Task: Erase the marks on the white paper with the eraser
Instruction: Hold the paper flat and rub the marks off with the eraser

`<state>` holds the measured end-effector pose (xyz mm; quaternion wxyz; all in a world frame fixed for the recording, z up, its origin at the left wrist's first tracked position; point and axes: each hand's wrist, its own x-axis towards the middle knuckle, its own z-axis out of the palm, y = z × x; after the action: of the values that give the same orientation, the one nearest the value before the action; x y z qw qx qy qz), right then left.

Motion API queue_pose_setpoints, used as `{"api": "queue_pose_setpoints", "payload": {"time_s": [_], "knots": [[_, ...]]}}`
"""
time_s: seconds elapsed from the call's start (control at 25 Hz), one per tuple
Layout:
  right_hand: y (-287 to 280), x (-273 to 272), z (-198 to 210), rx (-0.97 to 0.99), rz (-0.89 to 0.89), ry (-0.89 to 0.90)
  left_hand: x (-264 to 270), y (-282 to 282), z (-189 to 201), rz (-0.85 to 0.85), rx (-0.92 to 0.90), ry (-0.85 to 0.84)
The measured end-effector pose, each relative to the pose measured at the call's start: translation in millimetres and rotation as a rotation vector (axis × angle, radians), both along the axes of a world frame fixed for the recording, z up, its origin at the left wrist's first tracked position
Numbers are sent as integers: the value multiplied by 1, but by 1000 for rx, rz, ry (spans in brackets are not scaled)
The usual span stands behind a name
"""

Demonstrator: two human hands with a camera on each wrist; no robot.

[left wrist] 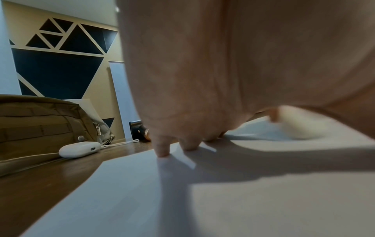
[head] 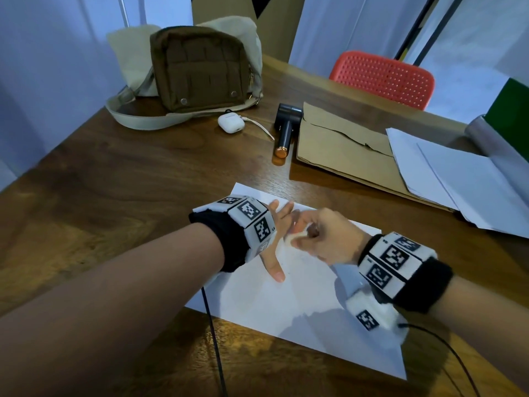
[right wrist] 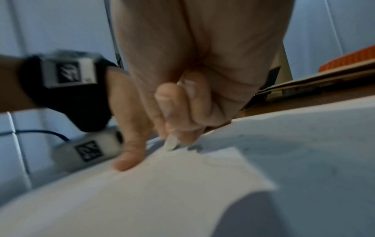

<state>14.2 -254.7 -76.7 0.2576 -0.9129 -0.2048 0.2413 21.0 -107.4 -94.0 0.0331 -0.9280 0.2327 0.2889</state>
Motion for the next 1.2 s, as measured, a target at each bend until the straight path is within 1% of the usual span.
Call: {"api": "queue_pose_setpoints", "payload": {"time_s": [0.08,0.12,0.16,0.2,0.28,0.32,0.36,0.4,0.48,0.52,0.56,0.64,0.68,0.72,0.76,0.8,0.88,0.92,0.96,1.04,1.08,1.12,1.16,1.2], "knots": [[-4,-15,1,-2,81,203,5,3,-10,5,62,4],[-7,-16,4,-24,104,247,5,3,-12,10,65,2],[-7,-11,6,-49,90,227,4,4,-12,8,53,-4],[-7,-2,6,-52,39,167,2,2,-8,-4,36,-18],[-8,11,5,-2,-88,59,-2,-1,-1,-21,-3,-42],[-9,11,4,24,-110,32,-1,-1,0,-14,-12,-44],[-11,6,1,43,-89,45,1,-1,-1,-6,2,-34],[-14,-2,-2,57,-45,110,3,0,-4,1,25,-20],[-18,-18,0,43,33,296,6,1,-11,3,50,-4],[-18,-16,3,1,58,317,5,1,-11,-2,56,1],[-15,-9,5,-46,64,272,5,1,-9,-5,56,4],[-9,10,8,-90,12,80,4,0,-7,-9,25,-1],[-6,16,9,-85,-19,-5,5,0,-7,-12,5,-11],[-4,17,7,-57,-31,-53,7,0,-9,-22,-7,-26],[-7,15,4,-25,-11,-51,9,2,-11,-24,-6,-32],[-12,9,1,-8,24,3,9,3,-14,-11,5,-21],[-21,-4,1,-28,69,201,10,4,-16,14,39,0],[-23,-6,3,-52,90,254,8,3,-16,14,50,2],[-22,-3,5,-78,97,235,7,1,-13,10,53,0],[-16,10,5,-99,51,57,4,-2,-5,-5,36,-13],[-13,13,6,-85,23,-1,2,-3,-2,-14,30,-20],[-13,13,6,-60,15,-19,2,-3,-1,-15,27,-28],[-16,10,4,-42,39,6,2,-2,-2,-9,31,-27],[-20,3,3,-46,88,71,4,-1,-5,-3,39,-22]]}}
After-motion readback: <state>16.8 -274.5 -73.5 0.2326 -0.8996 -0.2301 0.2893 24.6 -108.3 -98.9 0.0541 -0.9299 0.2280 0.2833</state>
